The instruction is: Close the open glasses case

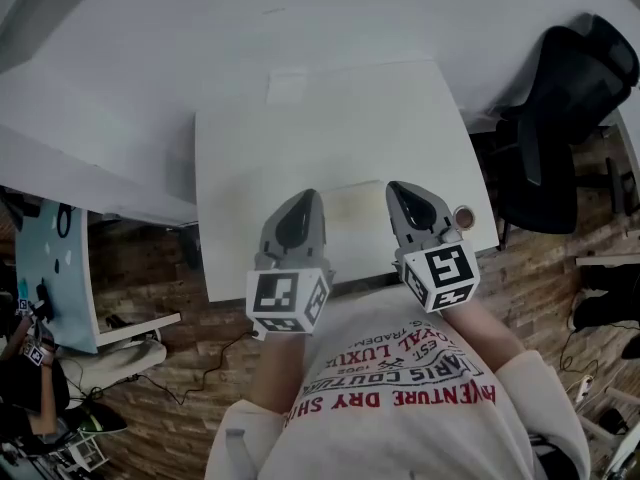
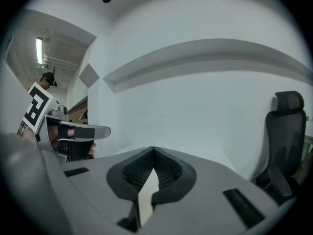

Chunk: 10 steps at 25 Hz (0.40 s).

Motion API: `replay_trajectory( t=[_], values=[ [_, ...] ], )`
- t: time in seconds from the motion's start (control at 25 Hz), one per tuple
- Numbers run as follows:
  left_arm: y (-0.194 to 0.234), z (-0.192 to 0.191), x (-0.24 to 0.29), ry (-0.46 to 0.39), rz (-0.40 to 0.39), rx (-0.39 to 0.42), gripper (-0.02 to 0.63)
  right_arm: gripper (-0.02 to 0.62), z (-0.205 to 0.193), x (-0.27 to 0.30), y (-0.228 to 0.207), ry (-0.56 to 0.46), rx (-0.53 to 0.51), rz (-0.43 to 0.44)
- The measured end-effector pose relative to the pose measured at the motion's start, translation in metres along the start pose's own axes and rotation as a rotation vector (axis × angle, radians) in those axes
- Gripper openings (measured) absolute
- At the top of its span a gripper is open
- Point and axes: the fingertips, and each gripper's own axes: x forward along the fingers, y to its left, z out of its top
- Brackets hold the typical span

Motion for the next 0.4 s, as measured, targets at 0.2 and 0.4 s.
replay_trajectory(
  t=[0.2,0.4],
  values=[
    [0.000,-0.006,-0.004,0.010,0.000,-0.013,0.008,0.012,-0.001,-0.004,0.008,0.018,-0.048,0.003],
    [0.005,-0.009,-0.004,0.014,-0.011,-0.009,0.008,0.012,-0.005,-0.001,0.019,0.019,-0.085,0.003]
  ],
)
